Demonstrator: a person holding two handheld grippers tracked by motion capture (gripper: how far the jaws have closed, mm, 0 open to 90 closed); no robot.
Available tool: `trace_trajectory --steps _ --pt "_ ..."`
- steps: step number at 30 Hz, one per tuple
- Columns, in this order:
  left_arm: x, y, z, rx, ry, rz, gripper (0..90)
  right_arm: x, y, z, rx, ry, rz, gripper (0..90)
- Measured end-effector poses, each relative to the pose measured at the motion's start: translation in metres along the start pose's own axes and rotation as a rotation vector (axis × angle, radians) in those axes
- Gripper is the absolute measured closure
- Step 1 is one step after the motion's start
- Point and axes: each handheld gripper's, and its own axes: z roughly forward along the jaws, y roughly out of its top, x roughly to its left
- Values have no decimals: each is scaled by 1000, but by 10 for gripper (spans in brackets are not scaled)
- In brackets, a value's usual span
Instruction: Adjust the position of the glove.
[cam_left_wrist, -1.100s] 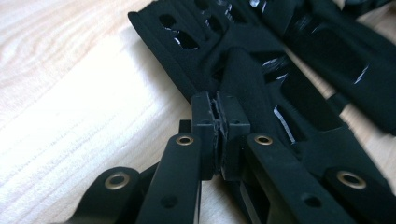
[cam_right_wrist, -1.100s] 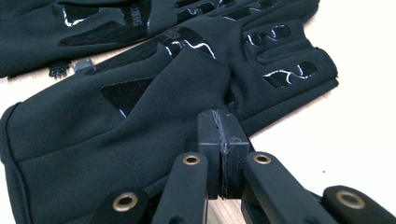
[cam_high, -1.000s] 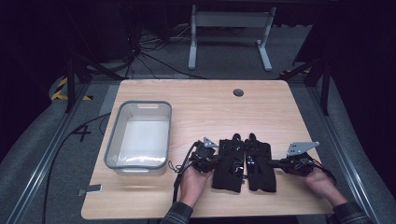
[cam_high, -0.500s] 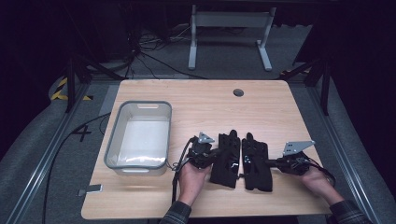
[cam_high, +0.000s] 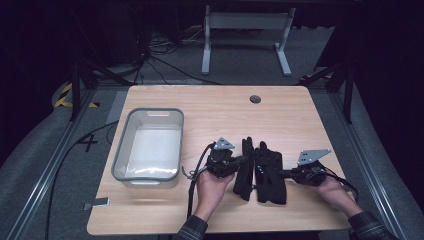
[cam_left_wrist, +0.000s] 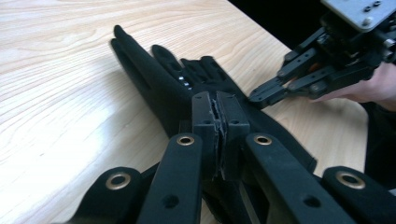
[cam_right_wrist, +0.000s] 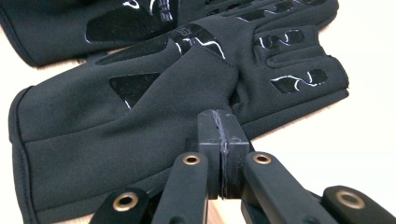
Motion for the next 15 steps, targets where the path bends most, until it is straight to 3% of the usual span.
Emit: trace_trajectory --steps 7,15 --pt "-5 9 6 -15 -36 7 880 0 6 7 -8 20 -2 900" --pt "-13 17 24 0 -76 26 881 2 13 13 -1 16 -26 900"
